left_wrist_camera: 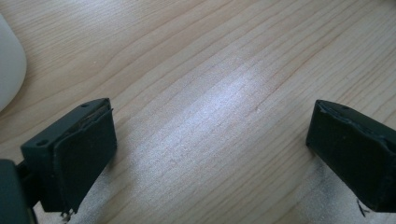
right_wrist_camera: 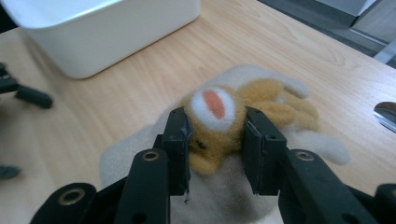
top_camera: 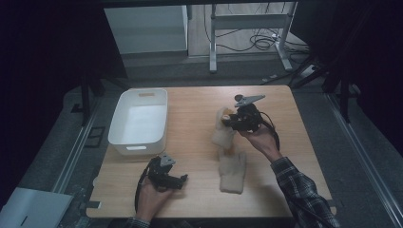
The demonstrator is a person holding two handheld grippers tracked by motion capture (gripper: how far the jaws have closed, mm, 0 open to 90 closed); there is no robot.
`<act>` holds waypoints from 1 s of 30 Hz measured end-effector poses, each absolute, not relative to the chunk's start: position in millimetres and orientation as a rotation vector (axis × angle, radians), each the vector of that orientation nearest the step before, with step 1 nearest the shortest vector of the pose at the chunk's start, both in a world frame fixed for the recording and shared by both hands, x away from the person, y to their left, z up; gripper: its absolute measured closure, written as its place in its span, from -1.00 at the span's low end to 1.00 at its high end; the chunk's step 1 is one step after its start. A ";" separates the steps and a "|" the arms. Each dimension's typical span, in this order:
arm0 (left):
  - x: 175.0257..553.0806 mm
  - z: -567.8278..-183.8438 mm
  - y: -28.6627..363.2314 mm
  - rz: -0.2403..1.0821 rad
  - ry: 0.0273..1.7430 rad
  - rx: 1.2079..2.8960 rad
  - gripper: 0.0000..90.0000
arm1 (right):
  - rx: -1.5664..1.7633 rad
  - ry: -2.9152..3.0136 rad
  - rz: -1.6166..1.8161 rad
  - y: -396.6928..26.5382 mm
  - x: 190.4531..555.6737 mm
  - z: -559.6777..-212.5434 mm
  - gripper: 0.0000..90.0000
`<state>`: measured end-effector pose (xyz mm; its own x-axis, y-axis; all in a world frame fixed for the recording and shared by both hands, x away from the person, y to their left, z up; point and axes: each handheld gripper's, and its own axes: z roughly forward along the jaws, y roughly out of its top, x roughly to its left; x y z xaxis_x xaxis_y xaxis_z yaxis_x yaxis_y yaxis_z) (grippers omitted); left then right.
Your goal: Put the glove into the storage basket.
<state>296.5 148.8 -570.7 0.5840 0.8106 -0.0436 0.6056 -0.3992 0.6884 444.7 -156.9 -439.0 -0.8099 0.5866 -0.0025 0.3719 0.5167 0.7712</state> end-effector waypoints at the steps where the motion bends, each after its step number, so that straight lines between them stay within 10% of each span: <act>1: 296.5 -570.7 148.8 0.393 1.120 2.142 -0.96 | 0.800 2.504 1.177 -158.1 439.8 -437.6 0.43; 30: 296.6 -570.7 148.9 0.395 1.121 2.141 -0.96 | 0.680 2.675 1.159 -186.6 343.6 -466.9 0.42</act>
